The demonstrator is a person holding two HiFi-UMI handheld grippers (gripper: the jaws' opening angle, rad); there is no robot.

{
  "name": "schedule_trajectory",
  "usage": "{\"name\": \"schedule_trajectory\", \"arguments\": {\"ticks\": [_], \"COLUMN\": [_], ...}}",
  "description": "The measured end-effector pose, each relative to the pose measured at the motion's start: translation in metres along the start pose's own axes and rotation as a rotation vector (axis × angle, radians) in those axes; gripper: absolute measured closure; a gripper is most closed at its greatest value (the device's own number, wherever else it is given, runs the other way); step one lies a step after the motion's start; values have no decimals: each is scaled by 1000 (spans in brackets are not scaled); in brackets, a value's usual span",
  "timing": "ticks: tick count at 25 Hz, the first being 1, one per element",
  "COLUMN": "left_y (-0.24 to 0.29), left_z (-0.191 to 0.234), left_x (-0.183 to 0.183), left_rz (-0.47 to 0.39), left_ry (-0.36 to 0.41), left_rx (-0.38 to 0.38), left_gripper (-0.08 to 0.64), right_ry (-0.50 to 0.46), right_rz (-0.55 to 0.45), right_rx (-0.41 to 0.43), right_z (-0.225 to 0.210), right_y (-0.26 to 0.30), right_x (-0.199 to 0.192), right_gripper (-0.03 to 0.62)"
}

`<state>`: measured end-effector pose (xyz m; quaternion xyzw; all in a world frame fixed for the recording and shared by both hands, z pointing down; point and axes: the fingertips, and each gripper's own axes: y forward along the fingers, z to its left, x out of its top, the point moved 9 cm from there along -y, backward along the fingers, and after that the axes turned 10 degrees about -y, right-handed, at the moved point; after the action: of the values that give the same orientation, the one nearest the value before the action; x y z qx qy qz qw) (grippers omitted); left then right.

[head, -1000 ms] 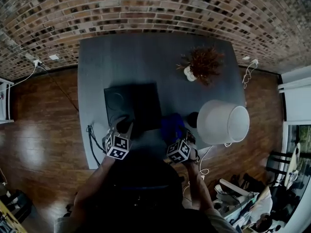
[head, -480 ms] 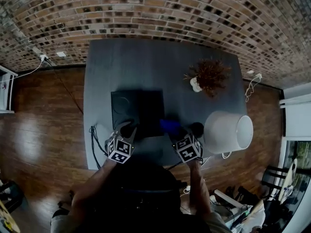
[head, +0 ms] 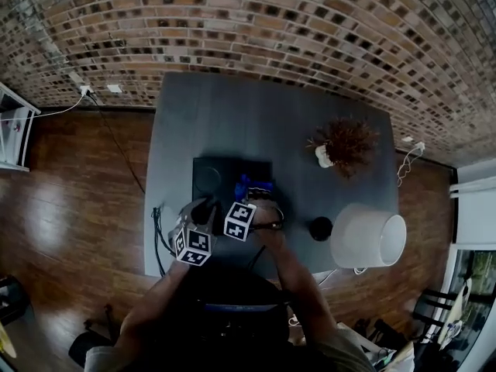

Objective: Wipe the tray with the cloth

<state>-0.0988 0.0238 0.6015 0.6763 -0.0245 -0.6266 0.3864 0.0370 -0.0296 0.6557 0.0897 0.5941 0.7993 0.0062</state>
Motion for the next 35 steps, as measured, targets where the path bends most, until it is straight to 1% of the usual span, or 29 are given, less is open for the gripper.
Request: {"name": "schedule_trajectory", "arguments": {"ticks": [1,2,4,5,6,7,8,10,11,12,13,15,16,17,18,21,22,23,24,25,28,29,30,31,32,33,34,35], "left_y": [0,2,6,7,8,8,8,7,7,7,7,7,7,7,7,7,7,7,6,6,7,7,7,7,7,8,8,8], "left_z": [6,10,10,9,8,8,9,9,9,9,9,10,10,10,10,10,10,9,9,8,8,8,7,7,6,7,7,8], "left_x": [-2,-5,-11,-11,-11,-11,-11,-11,-11,-11,-11,-10,-10,-10,-10,-11,-11,-12,-13,-13,-13,-12,-11,-11,-10,-10,-10,-10], "left_rz": [7,25,63,72,74,75,77,81,82,84,84,82,81,80,79,79,80,81,82,83,82,82,82,81,80,79,80,81], "left_ry": [-20,-38,-39,-30,-25,-26,-30,-35,-35,-35,-35,-35,-34,-33,-32,-25,-24,-23,-22,-22,-20,-20,-19,-16,-12,-8,-4,-3], "left_rx": [8,4,-12,-17,-19,-20,-20,-19,-19,-19,-19,-19,-19,-20,-20,-18,-17,-16,-15,-14,-16,-14,-13,-14,-15,-16,-15,-13], "left_gripper": [468,468,472,476,474,475,476,476,476,476,476,476,476,476,476,476,476,476,476,476,476,476,476,476,476,476,476,476], "right_ry": [-7,37,170,206,205,162,83,-104,-160,-157,-92,110,189,242,282,409,442,457,449,422,308,286,285,303,327,340,333,306], "right_rz": [-33,-52,-22,2,19,32,42,43,28,-4,-54,-164,-204,-237,-276,-394,-406,-404,-392,-372,-303,-296,-305,-327,-352,-365,-361,-340], "right_rx": [0,-32,-171,-234,-271,-290,-302,-306,-287,-250,-197,-81,-39,-6,22,75,81,85,85,81,21,-5,-21,-25,-17,2,28,51], "right_z": [1,-5,-32,-46,-56,-60,-57,-40,-32,-27,-27,-34,-38,-41,-43,-57,-62,-65,-67,-68,-69,-70,-71,-72,-72,-72,-71,-70], "right_y": [-2,-2,3,8,13,17,19,18,16,13,10,0,-4,-10,-16,-38,-39,-35,-28,-19,-3,-4,-9,-17,-26,-32,-35,-32], "right_x": [-3,-9,-24,-27,-26,-20,-12,2,3,1,-4,-18,-25,-31,-36,-48,-50,-50,-45,-36,-8,-7,-11,-20,-29,-37,-42,-42], "right_gripper": [442,442,442,442,442,442,442,448,454,454,444,421,362,217,195,193,199,335,500,568,568,566,563,528,525,493,321,247]}}
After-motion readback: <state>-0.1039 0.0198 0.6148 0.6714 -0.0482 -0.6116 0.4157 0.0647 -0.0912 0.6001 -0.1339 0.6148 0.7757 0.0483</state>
